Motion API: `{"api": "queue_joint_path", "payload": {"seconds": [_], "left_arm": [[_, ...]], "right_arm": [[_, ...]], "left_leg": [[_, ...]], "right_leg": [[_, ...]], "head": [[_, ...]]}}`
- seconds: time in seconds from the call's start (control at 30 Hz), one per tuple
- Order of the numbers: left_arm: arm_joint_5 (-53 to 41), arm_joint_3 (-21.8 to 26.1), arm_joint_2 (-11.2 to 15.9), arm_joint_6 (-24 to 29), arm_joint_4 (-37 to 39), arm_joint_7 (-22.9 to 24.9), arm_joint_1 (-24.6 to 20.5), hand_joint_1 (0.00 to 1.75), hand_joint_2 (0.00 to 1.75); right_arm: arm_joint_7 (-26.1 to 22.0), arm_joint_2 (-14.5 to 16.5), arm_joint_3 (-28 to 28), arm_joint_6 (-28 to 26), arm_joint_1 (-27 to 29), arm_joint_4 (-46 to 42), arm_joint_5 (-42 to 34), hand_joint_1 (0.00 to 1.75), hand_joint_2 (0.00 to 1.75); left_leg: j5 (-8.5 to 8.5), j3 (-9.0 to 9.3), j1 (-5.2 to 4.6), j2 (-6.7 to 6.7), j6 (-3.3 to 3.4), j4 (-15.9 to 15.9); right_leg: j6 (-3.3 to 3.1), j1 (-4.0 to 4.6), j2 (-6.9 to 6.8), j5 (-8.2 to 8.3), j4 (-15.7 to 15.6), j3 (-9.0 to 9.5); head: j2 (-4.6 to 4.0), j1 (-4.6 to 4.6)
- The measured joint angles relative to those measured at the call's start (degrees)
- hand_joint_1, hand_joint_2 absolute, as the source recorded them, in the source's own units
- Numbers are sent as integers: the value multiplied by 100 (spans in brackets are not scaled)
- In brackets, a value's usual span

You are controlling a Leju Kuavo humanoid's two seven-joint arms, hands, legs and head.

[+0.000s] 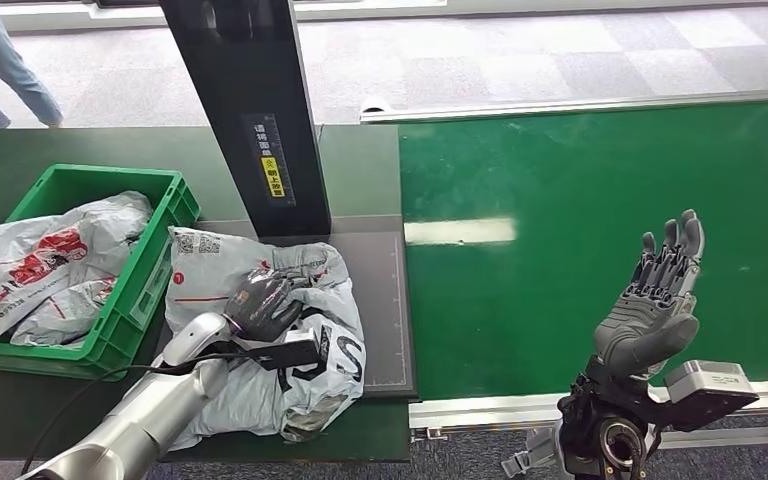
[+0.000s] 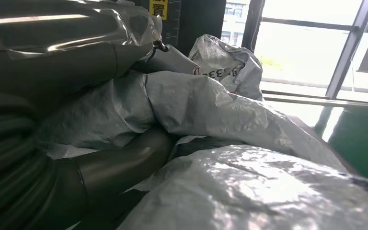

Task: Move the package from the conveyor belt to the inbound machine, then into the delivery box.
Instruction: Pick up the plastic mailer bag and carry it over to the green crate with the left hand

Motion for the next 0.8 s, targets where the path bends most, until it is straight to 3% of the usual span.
{"api": "queue_joint_path", "payload": {"seconds": [0.6,0.67,0.8], "left_arm": [[211,-49,136,116,-668,-133,324,175,175],[497,-49,173,309,-1057,-295,474,175,175],[1019,23,295,648,-2595,-444,828,175,175]], "right_arm": [[4,34,-62,-3,2,-1,6,0,0],[4,38,-82,-17,16,-5,12,0,0],[-5,42,-155,-92,100,-52,45,0,0]], "left_leg": [[0,-22,0,2,0,0],[0,-29,0,3,0,1],[0,-52,1,4,0,3]], "right_leg": [[0,0,1,0,0,-27],[0,0,2,0,0,-35],[0,0,2,1,1,-55]], "head": [[0,0],[0,0],[0,0]]}}
